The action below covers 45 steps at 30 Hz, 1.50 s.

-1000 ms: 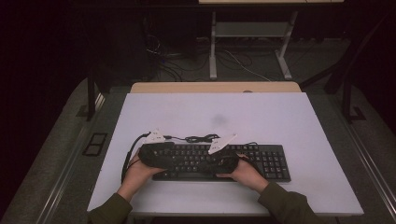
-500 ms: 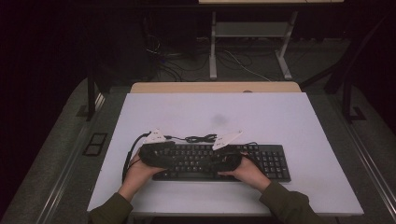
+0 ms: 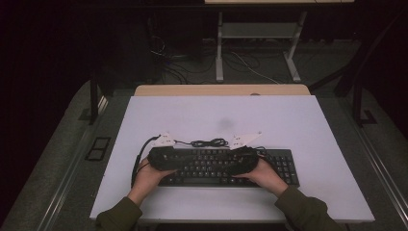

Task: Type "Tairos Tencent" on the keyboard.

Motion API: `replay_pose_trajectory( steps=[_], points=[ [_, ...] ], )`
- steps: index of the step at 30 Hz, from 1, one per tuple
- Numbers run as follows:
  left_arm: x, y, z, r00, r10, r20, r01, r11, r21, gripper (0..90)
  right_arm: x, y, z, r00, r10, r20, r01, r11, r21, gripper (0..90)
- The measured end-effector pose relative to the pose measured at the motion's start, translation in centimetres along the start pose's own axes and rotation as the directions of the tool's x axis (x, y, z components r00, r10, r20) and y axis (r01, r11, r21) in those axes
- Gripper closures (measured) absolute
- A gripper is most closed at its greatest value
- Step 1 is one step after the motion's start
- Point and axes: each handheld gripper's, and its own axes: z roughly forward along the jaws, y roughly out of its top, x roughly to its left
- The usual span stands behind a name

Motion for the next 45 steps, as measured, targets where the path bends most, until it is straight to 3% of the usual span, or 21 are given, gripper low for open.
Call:
replay_pose_trajectory(
  steps=[6, 13, 23, 31, 45],
  points=[
    [-0.5, 0.3, 0.9, 0.9990, 0.026, 0.036, -0.028, 0.9985, 0.046, 89.2, -0.4, -0.3, -1.0, 0.9996, 0.014, 0.025, -0.014, 1.000, -0.024, 36.5],
    [-0.8, 0.4, 1.9, 0.9984, 0.042, 0.037, -0.045, 0.9963, 0.073, 89.4, -0.5, -0.9, -1.8, 0.9991, 0.021, 0.038, -0.019, 0.999, -0.030, 28.9],
    [-0.9, 0.2, 2.6, 0.9980, 0.052, 0.036, -0.056, 0.9934, 0.100, 89.4, -0.6, -1.7, -2.7, 0.9983, 0.029, 0.051, -0.027, 0.999, -0.040, 27.3],
    [-0.9, 0.3, 2.5, 0.9989, 0.031, 0.035, -0.034, 0.9957, 0.086, 89.2, -0.9, -1.9, -3.0, 0.9976, 0.038, 0.059, -0.035, 0.998, -0.049, 26.4],
    [-0.9, 0.2, 1.2, 0.9996, 0.019, 0.018, -0.020, 0.9991, 0.039, 58.6, -1.4, -2.5, -4.4, 0.9938, 0.054, 0.096, -0.048, 0.997, -0.068, 24.3]
  ],
)
